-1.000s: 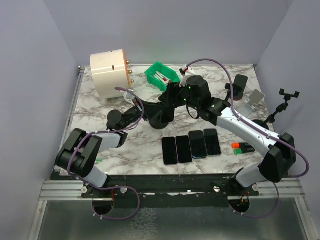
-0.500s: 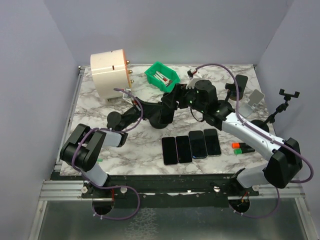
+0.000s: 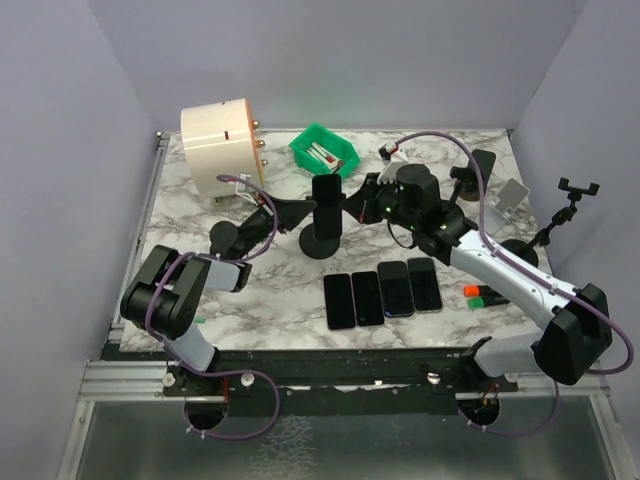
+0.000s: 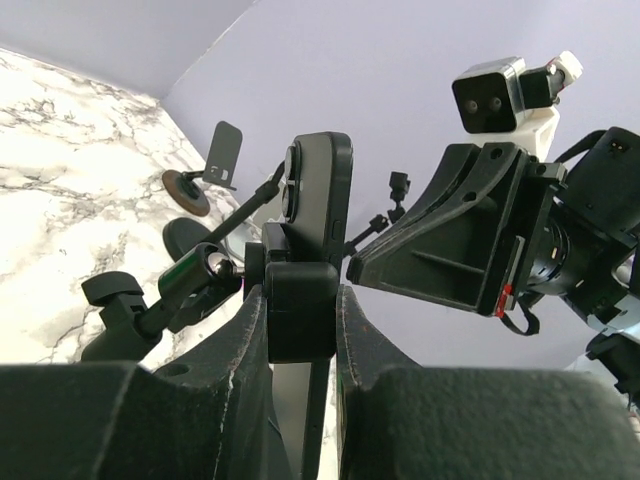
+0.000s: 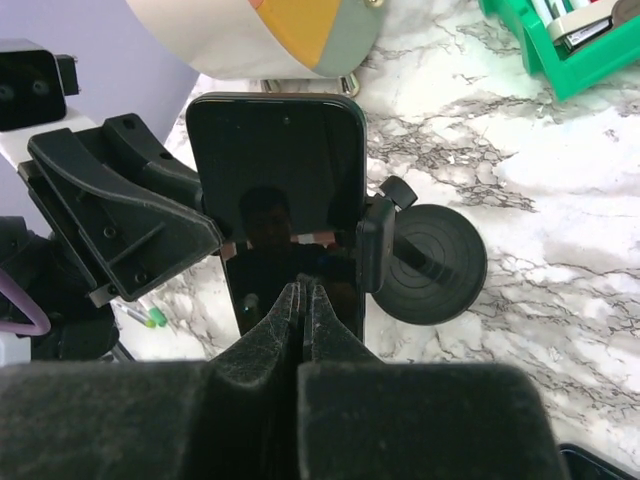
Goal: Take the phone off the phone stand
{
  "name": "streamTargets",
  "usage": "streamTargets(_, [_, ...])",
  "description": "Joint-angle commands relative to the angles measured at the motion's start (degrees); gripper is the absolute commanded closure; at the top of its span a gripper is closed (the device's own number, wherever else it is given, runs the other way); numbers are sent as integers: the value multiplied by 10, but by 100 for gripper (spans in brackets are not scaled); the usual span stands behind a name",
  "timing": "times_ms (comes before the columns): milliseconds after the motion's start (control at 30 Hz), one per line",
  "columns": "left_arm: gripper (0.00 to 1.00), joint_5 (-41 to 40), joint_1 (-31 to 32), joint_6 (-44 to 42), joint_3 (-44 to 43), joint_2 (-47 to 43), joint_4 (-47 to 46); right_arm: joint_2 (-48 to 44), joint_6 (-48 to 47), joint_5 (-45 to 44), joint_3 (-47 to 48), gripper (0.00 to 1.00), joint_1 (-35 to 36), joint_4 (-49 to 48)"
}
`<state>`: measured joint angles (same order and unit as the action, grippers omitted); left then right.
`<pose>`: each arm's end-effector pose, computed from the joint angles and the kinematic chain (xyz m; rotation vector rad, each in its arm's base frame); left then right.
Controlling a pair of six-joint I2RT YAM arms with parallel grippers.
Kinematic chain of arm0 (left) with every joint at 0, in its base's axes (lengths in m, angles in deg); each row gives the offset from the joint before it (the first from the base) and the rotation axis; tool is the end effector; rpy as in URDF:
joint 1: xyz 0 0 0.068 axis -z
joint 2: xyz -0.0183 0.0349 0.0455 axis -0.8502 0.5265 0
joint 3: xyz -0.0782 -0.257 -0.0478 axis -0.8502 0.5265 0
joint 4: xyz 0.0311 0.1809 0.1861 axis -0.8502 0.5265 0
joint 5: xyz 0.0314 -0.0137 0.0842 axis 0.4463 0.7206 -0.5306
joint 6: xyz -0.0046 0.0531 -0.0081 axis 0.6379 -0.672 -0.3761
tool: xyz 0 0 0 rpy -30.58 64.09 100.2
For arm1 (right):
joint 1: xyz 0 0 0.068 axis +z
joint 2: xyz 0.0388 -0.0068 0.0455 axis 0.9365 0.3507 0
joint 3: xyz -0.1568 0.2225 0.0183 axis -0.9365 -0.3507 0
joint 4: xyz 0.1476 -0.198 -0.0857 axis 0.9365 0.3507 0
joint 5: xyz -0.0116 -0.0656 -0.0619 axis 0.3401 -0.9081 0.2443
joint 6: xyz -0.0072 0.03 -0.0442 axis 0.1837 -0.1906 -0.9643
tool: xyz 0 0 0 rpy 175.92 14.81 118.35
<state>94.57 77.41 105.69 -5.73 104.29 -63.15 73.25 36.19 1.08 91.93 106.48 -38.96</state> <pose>0.2707 -0.1135 0.2210 -0.0041 1.4017 -1.5610 0.2509 0.1948 0.3316 -0.2350 1.9744 0.8824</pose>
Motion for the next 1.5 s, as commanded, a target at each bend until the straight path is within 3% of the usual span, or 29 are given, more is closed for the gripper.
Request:
streamTargets(0, [100,7,3,-32,13,-8,-21,-20,-22,0,10,90,0,22])
streamTargets(133, [100,9,3,-34,9,-6,-21,-34,-56,-21,31,27,2,49])
streamTargets(167, [100,9,4,-35,8,-5,-20,-32,-65,-25,42,7,3,61])
streamTargets(200, [100,9,4,-35,8,-5,-21,-24,-73,-26,56,1,3,75])
streamTargets(367, [100,9,6,-41,9,-6,-18,28,-88,-12,133,0,6,141])
streamTargets(667, [100,12,8,-55,10,-14,0,100,-98,11,212,0,10,173])
streamTargets(1467, [100,14,9,-56,9,-16,3,185,-79,-17,266,1,27,164])
